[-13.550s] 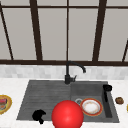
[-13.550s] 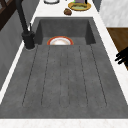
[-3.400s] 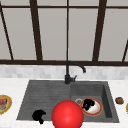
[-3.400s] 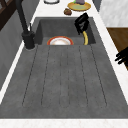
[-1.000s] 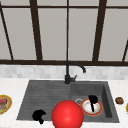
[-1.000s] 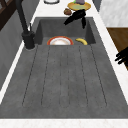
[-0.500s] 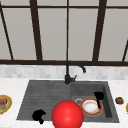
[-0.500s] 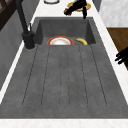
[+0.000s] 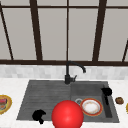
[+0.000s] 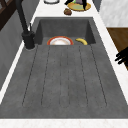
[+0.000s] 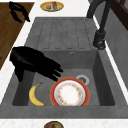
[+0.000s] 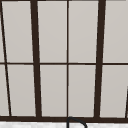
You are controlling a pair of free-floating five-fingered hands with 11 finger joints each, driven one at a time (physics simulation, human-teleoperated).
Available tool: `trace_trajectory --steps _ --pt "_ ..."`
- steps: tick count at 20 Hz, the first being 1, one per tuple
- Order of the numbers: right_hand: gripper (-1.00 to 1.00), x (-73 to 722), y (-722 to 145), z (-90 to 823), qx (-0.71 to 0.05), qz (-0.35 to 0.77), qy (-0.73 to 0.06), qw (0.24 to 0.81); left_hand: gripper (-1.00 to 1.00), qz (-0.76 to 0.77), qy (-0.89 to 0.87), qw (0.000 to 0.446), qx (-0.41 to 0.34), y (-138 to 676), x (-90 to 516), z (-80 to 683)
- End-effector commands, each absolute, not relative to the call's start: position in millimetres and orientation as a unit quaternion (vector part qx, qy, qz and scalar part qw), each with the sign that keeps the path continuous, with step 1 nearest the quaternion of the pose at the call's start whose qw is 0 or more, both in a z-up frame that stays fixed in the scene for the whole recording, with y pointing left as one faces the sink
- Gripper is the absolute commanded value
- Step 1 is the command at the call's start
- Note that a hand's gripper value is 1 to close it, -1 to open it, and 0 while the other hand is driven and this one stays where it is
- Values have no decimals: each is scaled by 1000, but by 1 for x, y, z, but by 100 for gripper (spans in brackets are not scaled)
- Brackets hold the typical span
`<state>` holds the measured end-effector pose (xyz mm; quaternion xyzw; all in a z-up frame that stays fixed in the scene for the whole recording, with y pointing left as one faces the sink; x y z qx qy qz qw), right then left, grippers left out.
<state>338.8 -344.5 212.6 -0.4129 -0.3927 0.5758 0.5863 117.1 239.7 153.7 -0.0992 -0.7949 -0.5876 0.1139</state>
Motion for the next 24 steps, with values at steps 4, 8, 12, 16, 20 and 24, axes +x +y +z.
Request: trace_trajectory --steps 4,8,12,16,20,24 --pt "-100 332 -389 222 -404 570 -390 600 0 -588 -795 114 -99 240 117 154" --pt "-100 323 -414 223 -397 567 -405 598 0 -588 -795 114 -99 240 117 154" --pt "-100 326 -411 223 -415 573 -389 590 0 -588 -795 114 -99 240 117 154" --pt "-100 324 -431 230 -419 570 -383 594 0 -588 -795 114 -99 240 117 154" --pt "-100 322 -453 233 -410 567 -387 600 0 -588 -795 114 -99 240 117 154" --pt "-100 318 -475 235 -398 564 -400 602 0 -588 -795 114 -99 240 117 154"
